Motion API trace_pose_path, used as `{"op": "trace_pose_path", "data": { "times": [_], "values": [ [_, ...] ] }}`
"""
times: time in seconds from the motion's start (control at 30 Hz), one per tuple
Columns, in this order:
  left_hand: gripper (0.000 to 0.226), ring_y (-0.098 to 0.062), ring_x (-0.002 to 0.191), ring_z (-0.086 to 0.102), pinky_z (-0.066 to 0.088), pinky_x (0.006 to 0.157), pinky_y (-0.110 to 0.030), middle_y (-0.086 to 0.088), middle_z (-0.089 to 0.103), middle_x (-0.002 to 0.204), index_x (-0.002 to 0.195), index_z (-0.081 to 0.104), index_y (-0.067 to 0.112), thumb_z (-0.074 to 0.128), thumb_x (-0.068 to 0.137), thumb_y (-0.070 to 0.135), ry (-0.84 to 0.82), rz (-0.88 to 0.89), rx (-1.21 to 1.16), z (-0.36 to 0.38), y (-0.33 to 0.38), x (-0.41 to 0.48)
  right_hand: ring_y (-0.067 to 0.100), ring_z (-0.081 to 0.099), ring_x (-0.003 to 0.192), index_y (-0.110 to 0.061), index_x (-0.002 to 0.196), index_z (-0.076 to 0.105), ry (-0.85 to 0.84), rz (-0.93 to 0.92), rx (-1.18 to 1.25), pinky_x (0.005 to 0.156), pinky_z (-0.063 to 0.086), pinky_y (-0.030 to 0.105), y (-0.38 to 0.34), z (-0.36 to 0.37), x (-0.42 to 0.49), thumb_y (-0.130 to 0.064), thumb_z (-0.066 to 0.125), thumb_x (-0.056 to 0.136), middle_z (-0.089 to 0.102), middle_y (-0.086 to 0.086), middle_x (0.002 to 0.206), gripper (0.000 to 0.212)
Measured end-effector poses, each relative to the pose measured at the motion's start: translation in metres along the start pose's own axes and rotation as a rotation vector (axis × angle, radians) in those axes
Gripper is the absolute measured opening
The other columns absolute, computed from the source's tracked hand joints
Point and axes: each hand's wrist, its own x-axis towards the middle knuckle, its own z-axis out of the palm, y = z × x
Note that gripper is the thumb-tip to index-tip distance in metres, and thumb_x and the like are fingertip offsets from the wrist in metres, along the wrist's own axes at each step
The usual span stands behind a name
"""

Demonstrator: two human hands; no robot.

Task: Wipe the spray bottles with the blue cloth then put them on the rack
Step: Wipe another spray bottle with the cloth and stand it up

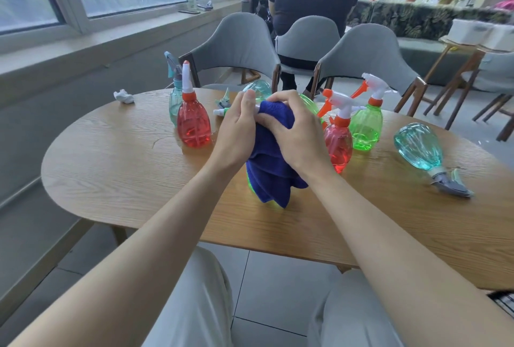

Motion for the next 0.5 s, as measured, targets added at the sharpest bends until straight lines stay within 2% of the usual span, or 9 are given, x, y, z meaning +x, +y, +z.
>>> {"op": "trace_pose_path", "data": {
  "times": [0.07,0.17,0.23,0.33,0.4,0.5],
  "values": [
    [0.05,-0.007,0.086,0.059,0.049,0.085,-0.028,-0.003,0.06,0.089,0.097,0.054,0.003,0.03,0.117,0.041,-0.004,0.015,-0.002,-0.001,0.0,0.0,0.0,0.065,0.099,-0.024,0.118,0.066,0.02,0.0,0.061,0.087,0.05,0.016,0.002,0.002,-0.006,-0.034,0.071,0.101,0.07,-0.017,0.107,0.021],
    [0.043,0.0,0.077,0.055,0.046,0.077,-0.015,0.004,0.057,0.082,0.089,0.051,0.013,0.03,0.118,0.037,0.009,0.023,-0.006,0.001,0.003,-0.003,0.001,0.065,0.103,-0.02,0.122,0.065,0.02,0.003,0.108,0.092,0.052,0.02,0.002,0.002,-0.01,-0.027,0.066,0.104,0.069,-0.015,0.111,0.019],
    [0.043,0.005,0.074,0.053,0.044,0.075,-0.009,0.006,0.056,0.083,0.088,0.051,0.015,0.029,0.118,0.036,0.018,0.021,0.01,0.002,0.003,-0.005,0.002,0.065,0.1,-0.021,0.121,0.064,0.024,0.001,0.062,0.088,0.052,0.02,0.0,0.001,-0.01,-0.03,0.067,0.103,0.068,-0.014,0.109,0.02],
    [0.047,0.004,0.079,0.056,0.046,0.084,-0.017,0.005,0.058,0.09,0.103,0.056,0.003,0.029,0.118,0.038,0.017,-0.004,-0.004,0.001,0.001,-0.003,0.005,0.063,0.093,-0.023,0.114,0.064,0.011,-0.032,-0.126,0.08,0.05,0.019,-0.008,0.002,-0.003,-0.044,0.071,0.099,0.068,-0.013,0.104,0.027],
    [0.047,0.002,0.082,0.058,0.048,0.087,-0.022,0.005,0.06,0.093,0.111,0.058,0.003,0.028,0.118,0.039,0.01,-0.014,-0.015,0.0,0.001,-0.002,0.008,0.063,0.094,-0.024,0.113,0.065,0.001,-0.069,-0.211,0.082,0.05,0.023,-0.009,0.003,0.0,-0.045,0.073,0.097,0.069,-0.012,0.103,0.027],
    [0.043,0.005,0.087,0.058,0.048,0.09,-0.022,0.007,0.06,0.095,0.112,0.058,0.008,0.027,0.118,0.038,-0.008,0.002,-0.007,0.0,0.0,-0.004,0.001,0.065,0.098,-0.026,0.117,0.071,-0.039,0.02,-0.019,0.087,0.05,0.017,-0.005,-0.003,-0.001,-0.042,0.076,0.095,0.071,-0.017,0.106,0.027]
  ]
}}
